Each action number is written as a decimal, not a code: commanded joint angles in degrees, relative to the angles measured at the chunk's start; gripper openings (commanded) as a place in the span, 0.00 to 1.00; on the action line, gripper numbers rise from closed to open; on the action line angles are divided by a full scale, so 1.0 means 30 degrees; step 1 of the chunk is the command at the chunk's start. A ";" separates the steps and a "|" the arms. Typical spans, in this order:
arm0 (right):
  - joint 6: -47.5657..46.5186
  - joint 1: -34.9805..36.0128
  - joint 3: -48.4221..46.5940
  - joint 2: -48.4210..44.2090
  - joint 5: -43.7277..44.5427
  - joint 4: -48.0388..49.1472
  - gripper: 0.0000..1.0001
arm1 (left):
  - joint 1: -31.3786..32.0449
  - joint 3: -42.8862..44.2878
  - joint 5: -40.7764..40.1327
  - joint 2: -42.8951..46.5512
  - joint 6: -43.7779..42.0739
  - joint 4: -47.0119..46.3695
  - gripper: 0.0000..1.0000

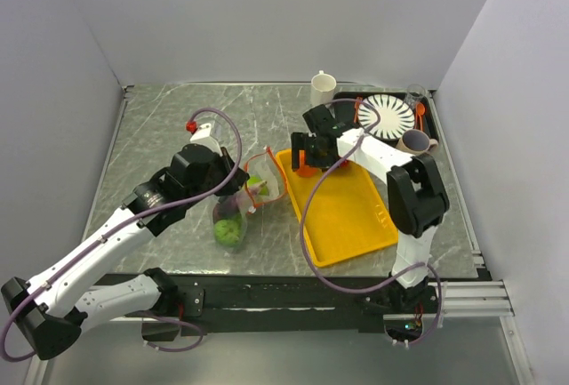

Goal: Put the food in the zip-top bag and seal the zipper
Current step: Pick up the fake fruit from the bin.

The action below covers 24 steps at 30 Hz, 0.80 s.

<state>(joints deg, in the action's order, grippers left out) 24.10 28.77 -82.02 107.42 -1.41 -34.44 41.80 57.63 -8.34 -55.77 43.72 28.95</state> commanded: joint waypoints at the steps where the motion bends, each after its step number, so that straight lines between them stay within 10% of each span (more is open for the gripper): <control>1: -0.0357 -0.0246 -0.1430 0.0434 0.1201 0.0196 1.00 | -0.0047 0.0363 0.0406 0.0453 -0.0074 -0.0743 0.01; 24: -0.0093 -0.0275 -0.2164 0.3014 0.2082 0.1341 0.95 | -0.0047 0.0274 0.0348 0.0162 -0.0073 -0.0568 0.01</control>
<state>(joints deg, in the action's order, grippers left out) 23.92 28.34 -88.23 117.91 3.29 -32.99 41.80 57.49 -7.79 -55.40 43.79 28.97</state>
